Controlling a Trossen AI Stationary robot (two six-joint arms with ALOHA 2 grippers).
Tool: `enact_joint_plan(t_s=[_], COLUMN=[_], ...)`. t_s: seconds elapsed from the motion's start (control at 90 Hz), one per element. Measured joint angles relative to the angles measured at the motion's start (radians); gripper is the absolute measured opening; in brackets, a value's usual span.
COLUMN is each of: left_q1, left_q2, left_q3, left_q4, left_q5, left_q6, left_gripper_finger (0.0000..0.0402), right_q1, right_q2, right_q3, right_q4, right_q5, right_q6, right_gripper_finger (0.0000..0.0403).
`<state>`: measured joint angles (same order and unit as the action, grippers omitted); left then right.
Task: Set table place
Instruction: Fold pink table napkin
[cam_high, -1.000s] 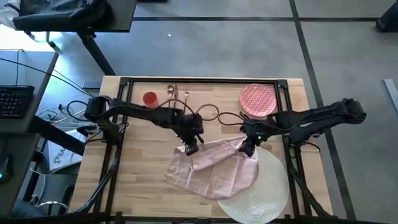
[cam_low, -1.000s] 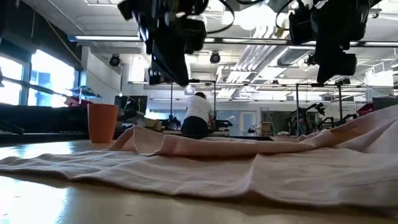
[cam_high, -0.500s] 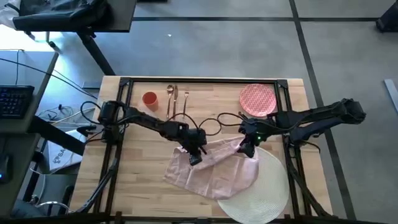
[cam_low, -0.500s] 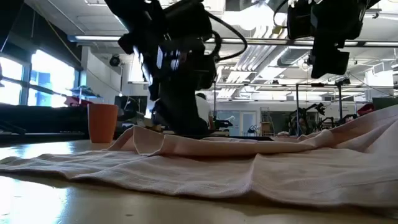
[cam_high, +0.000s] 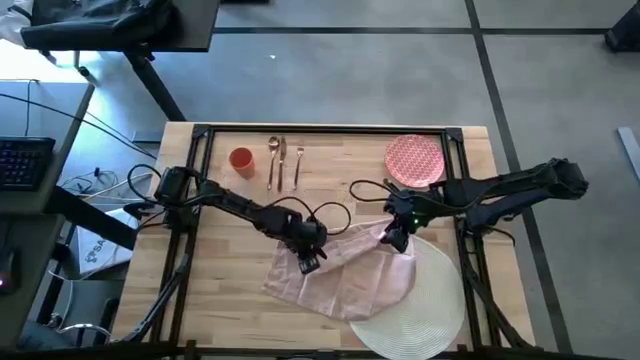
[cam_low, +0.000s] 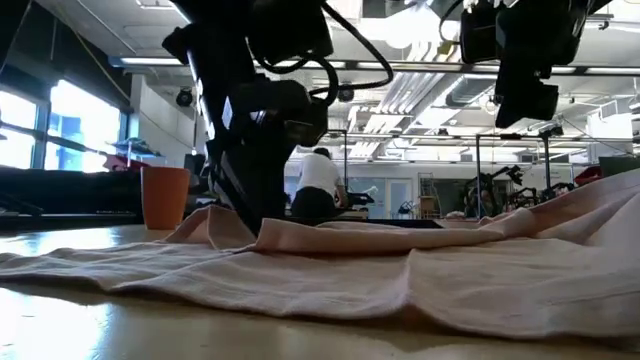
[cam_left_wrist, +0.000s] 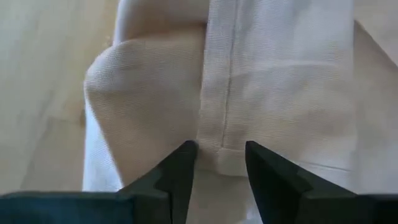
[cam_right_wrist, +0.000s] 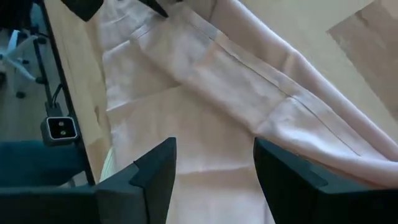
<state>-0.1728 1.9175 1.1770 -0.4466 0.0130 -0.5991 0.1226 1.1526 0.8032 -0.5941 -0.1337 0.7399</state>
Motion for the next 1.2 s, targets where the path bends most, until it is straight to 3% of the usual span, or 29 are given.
enact_joint_plan(t_s=[0.233, 0.422, 0.733, 1.0, 1.2], left_q1=[0.019, 0.025, 0.028, 0.050, 0.023], left_q2=[-0.001, -0.071, -0.303, -0.422, -0.453], left_q3=[0.000, 0.000, 0.001, 0.001, 0.001], left_q4=[0.016, 0.049, 0.019, 0.002, -0.163], left_q5=[-0.012, 0.015, -0.059, -0.049, 0.015], left_q6=[-0.003, 0.034, 0.036, -0.048, -0.153], left_gripper_finger=[0.0008, 0.0001, 0.0000, 0.0000, 0.0000], right_q1=[0.000, 0.000, -0.022, -0.047, -0.078], right_q2=[0.000, 0.000, 0.014, 0.272, 0.476], right_q3=[0.000, 0.000, 0.000, 0.000, 0.000], right_q4=[0.000, 0.000, 0.062, 0.353, 0.602], right_q5=[0.024, -0.011, -0.098, -0.132, -0.136], right_q6=[0.001, 0.010, -0.204, -0.558, -0.567], right_gripper_finger=[0.0192, 0.0192, 0.0192, 0.0172, 0.0134])
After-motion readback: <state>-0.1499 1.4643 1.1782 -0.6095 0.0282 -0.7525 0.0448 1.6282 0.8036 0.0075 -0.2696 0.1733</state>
